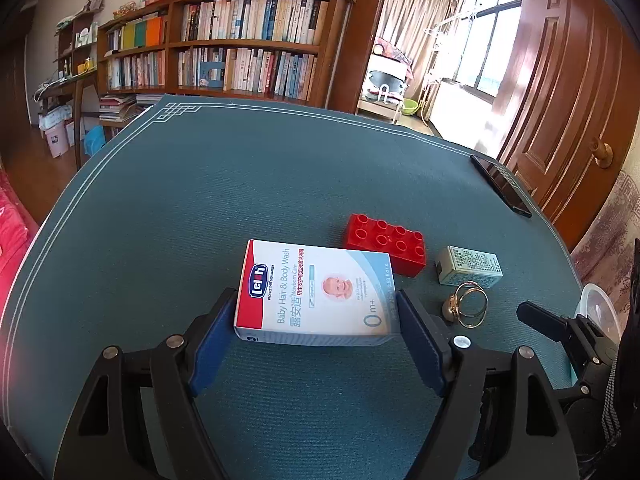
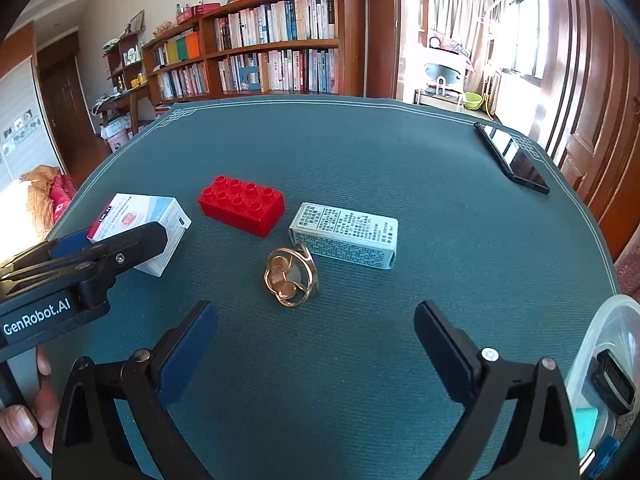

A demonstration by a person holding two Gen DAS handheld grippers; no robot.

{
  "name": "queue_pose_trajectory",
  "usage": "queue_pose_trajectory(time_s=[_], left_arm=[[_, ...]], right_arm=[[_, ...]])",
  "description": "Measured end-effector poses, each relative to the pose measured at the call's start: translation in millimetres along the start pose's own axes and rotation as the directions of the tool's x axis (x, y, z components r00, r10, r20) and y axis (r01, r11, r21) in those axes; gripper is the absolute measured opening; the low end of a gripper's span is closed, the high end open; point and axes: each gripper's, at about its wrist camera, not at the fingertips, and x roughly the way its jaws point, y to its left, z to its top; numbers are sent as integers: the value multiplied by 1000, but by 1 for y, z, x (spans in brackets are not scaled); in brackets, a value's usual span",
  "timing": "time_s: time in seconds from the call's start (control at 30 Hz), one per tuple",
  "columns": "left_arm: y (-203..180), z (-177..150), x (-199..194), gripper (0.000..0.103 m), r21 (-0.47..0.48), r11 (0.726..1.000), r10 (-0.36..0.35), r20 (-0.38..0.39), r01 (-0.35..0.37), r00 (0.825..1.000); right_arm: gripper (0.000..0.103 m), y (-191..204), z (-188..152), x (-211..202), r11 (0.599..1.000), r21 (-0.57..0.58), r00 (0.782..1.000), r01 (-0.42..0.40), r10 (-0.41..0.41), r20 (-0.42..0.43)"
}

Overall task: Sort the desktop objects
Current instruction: 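Close the left gripper on the baby wash box while right moves around the gold ring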

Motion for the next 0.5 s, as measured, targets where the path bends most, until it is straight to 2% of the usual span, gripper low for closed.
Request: queue_pose_trajectory(time_s=[0.1, 0.27, 0.33, 0.5], left_arm=[[5, 1, 0, 81, -23, 1000, 2, -3, -2, 1000], [12, 2, -1, 81, -57, 998, 0, -4, 0, 1000], [13, 2, 0, 81, -60, 998, 1, -5, -1, 1000], [11, 1, 2, 81, -62, 998, -4, -14, 3, 1000]], right_arm=[[80, 0, 6, 15, 1000, 21, 999, -18, 19, -48], [78, 1, 13, 22, 1000, 26, 999, 8, -6, -50], [74, 5, 12, 22, 999, 10, 998, 38, -38, -50], [62, 9, 10, 19, 998, -18, 998, 55, -56, -39]])
